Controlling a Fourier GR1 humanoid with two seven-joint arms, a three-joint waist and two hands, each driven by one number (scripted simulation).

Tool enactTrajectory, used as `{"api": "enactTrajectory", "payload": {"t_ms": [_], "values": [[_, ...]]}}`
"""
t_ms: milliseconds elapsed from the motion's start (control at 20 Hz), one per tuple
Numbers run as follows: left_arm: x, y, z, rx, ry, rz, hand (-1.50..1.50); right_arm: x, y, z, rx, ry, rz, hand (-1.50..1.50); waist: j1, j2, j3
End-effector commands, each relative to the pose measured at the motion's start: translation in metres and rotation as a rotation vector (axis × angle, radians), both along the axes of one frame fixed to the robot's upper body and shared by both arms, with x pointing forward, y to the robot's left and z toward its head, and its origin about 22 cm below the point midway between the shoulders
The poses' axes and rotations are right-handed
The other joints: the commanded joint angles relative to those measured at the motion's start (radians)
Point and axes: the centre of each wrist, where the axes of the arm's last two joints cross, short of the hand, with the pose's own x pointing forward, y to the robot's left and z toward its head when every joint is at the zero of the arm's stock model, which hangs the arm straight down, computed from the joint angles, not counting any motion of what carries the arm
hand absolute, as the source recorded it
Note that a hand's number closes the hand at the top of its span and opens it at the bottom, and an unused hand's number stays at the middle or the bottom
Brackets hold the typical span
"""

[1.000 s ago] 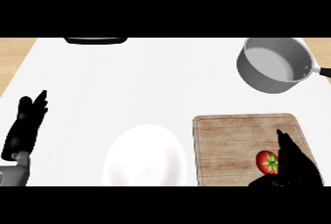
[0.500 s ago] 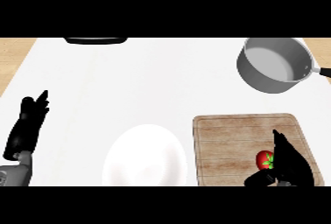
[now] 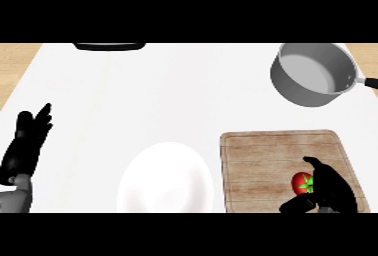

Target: Pick the tomato from the cutting board and place it in the pot

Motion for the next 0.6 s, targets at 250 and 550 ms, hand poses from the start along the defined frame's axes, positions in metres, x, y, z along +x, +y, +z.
{"api": "enactTrajectory", "payload": {"t_ms": [250, 550], "values": [[-0.008, -0.015, 0.002, -0.013, -0.004, -0.009, 0.00, 0.011, 0.011, -0.007, -0.151, -0.078, 0.099, 1.50, 0.004, 0.001, 0.002], [-0.003, -0.015, -0.014, 0.003, 0.013, 0.015, 0.00, 0.001, 0.011, 0.019, -0.230, -0.143, 0.108, 1.50, -0.001, 0.001, 0.002]]}}
